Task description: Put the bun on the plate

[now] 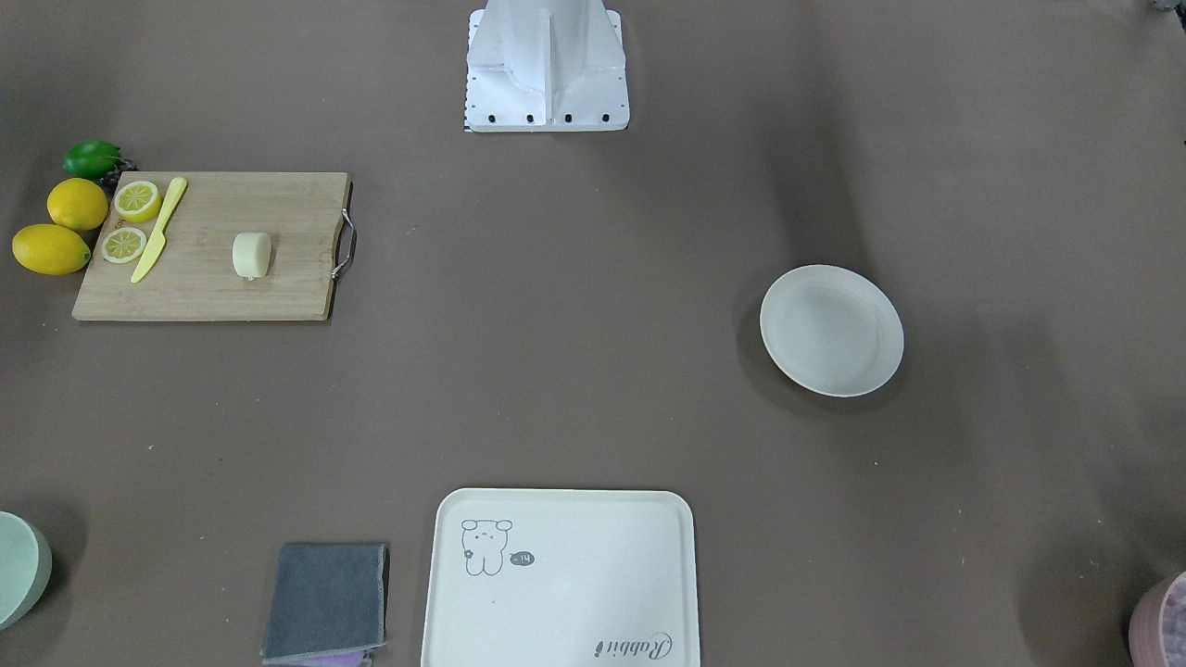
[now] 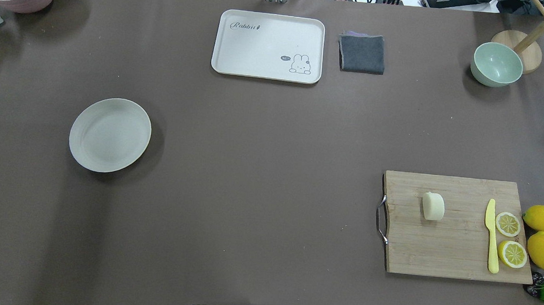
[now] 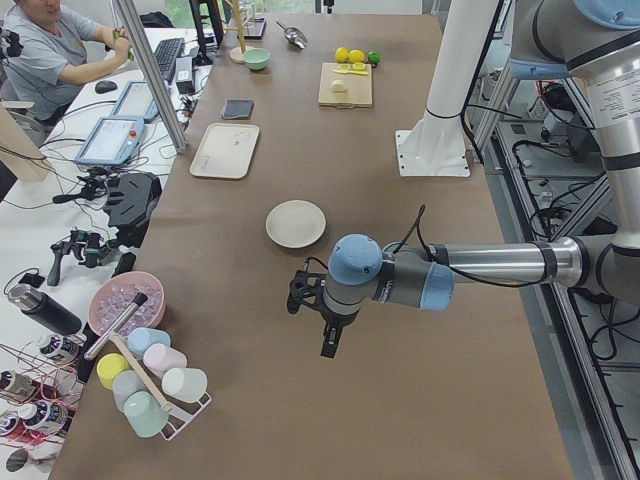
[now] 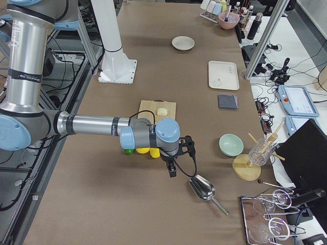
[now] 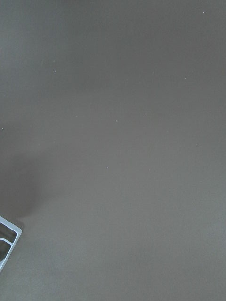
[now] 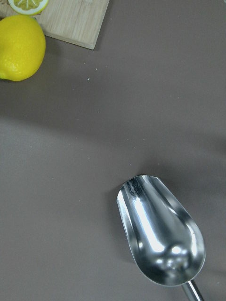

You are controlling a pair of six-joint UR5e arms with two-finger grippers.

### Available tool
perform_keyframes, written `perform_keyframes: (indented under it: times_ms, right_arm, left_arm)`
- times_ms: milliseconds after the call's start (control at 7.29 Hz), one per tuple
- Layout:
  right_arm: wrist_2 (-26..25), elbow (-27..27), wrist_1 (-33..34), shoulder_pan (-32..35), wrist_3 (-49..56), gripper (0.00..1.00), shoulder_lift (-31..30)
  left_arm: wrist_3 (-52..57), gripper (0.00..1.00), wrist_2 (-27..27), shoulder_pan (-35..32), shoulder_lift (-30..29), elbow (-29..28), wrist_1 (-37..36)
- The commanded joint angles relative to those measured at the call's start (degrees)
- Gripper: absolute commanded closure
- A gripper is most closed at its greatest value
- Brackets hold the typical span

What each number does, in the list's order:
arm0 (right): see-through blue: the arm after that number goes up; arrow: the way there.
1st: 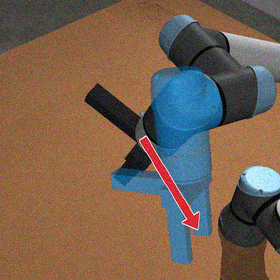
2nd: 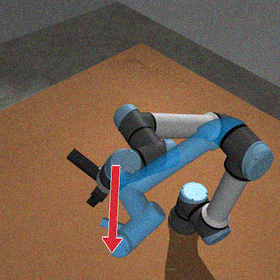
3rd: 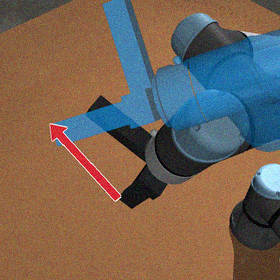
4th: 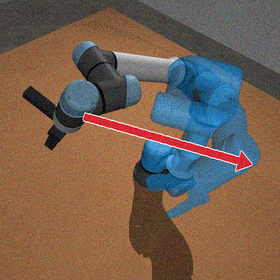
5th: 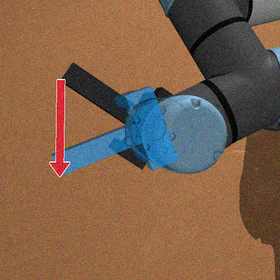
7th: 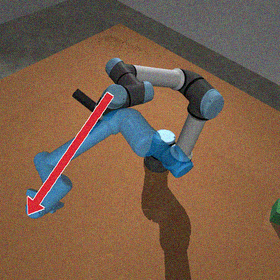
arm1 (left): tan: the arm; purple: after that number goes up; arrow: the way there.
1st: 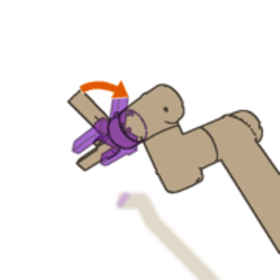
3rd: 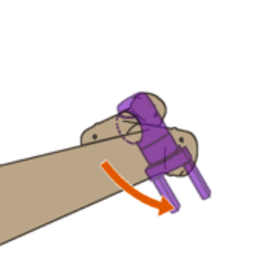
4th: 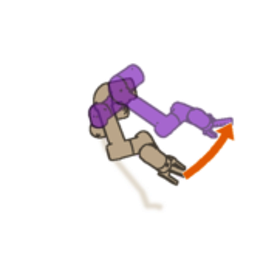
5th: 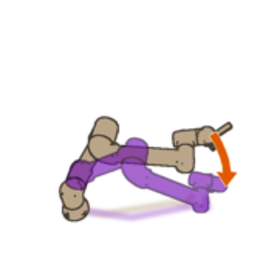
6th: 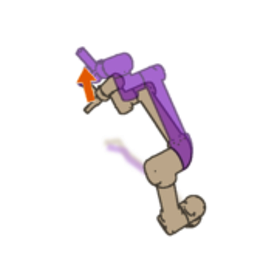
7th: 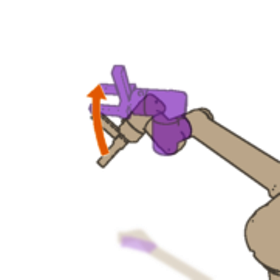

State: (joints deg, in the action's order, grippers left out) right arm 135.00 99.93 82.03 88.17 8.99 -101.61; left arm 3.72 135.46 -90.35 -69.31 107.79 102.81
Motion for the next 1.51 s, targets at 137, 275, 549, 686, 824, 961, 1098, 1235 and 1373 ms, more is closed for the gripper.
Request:
perform_keyframes:
  times_ms: [137,275,549,686,824,961,1098,1235,1373]
  right_arm:
    - [0.0,0.0,0.0,0.0,0.0,0.0,-0.4]
    - [0.1,0.0,-0.1,0.0,0.0,0.0,-0.4]
    - [0.7,0.1,0.1,0.0,0.0,0.0,-0.5]
    - [3.0,0.0,0.0,0.0,0.0,0.0,-0.7]
    - [3.2,0.1,-0.1,0.0,0.1,0.0,-1.2]
    - [3.2,0.2,-0.1,0.0,0.2,0.0,-1.5]
    - [3.3,1.0,-0.3,0.0,0.2,0.0,-2.5]
    - [3.4,1.1,-0.2,0.0,0.2,0.0,-2.6]
    - [4.6,1.0,-0.1,0.0,-0.2,0.0,-2.6]
  left_arm:
    - [0.1,0.03,0.2,0.2,0.0,-0.2,0.2]
    - [0.1,0.03,0.2,0.2,0.0,-0.3,0.3]
    - [0.5,0.03,0.4,0.4,0.0,-0.3,1.2]
    - [0.7,0.03,1.8,1.1,0.0,-0.7,1.2]
    - [0.3,0.03,2.9,1.2,0.0,-0.6,1.3]
    - [-0.9,0.02,3.8,1.4,0.0,-0.5,1.3]
    - [-7.9,0.02,5.6,1.6,-2.0,-0.3,3.0]
    - [-15.9,0.02,5.1,7.2,-5.5,-0.6,5.5]
    - [-20.1,0.03,2.9,14.1,-10.1,-2.4,6.4]
